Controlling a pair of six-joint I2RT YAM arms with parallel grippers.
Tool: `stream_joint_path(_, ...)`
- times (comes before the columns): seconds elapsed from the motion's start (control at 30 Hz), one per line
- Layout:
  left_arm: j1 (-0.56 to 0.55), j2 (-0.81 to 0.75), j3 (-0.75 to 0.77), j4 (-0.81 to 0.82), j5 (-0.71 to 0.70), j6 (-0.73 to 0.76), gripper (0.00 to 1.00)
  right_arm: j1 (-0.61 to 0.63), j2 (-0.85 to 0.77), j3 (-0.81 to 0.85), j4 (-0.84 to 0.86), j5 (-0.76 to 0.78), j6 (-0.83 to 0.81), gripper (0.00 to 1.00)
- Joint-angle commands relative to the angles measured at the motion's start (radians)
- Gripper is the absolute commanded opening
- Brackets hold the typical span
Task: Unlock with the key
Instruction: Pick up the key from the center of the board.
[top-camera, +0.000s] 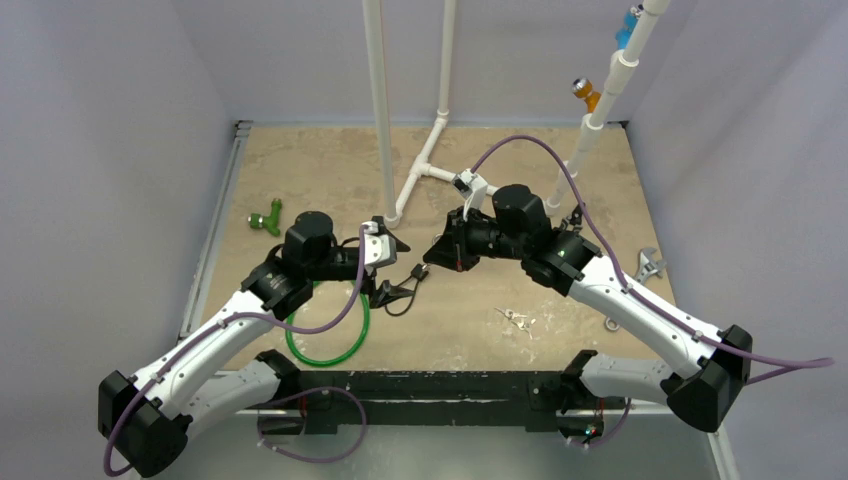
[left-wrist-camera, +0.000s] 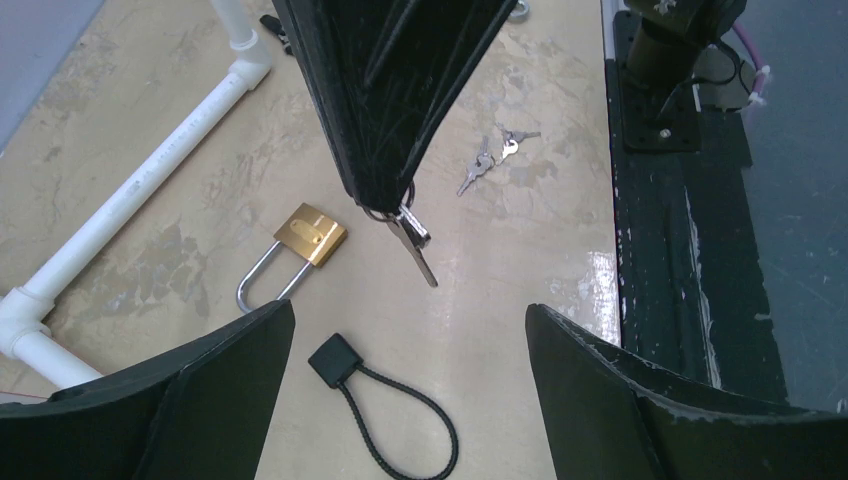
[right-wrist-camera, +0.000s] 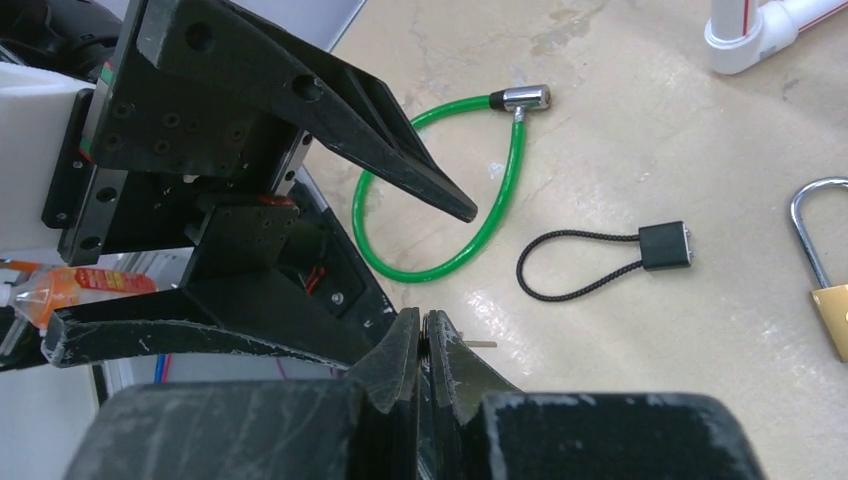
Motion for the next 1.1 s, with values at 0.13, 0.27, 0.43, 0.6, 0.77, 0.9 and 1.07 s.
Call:
stream_joint_path(0.13, -0.062, 0.014, -0.007, 0.125, -0.028, -0.171, 0.86, 0.002, -0.020, 0.036, 0.058, -0.033, 0.034, 0.00)
stream_joint_path(0.27, -0.076, 0.022, -0.034, 0.152, -0.073, -0.185, 0.84, 0.001, -0.030, 0.029, 0.077, -0.039, 0.048, 0.00)
stream_joint_path(0.43, -0.076, 0.040, -0.033, 0.218, -0.140, -0.142, 0.81, 0.001, -0.041, 0.021, 0.102, -0.049, 0.067, 0.00)
stream_joint_path(0.6, -0.076, 0.057, 0.011, 0.184, -0.143, -0.073, 0.63, 0.001, -0.046, 0.014, 0.109, -0.052, 0.069, 0.00)
stream_joint_path(0.77, -0.076, 0.055, 0.039, 0.184, -0.100, -0.089, 0.57, 0.002, -0.048, 0.008, 0.112, -0.053, 0.068, 0.00)
stream_joint_path(0.9, -0.076, 0.044, 0.062, 0.115, -0.069, -0.086, 0.56, 0.002, -0.050, -0.001, 0.112, -0.049, 0.067, 0.00)
stream_joint_path(1.07, -0.077, 0.034, 0.065, 0.097, -0.038, -0.090, 0.55, 0.002, -0.047, 0.000, 0.114, -0.049, 0.067, 0.00)
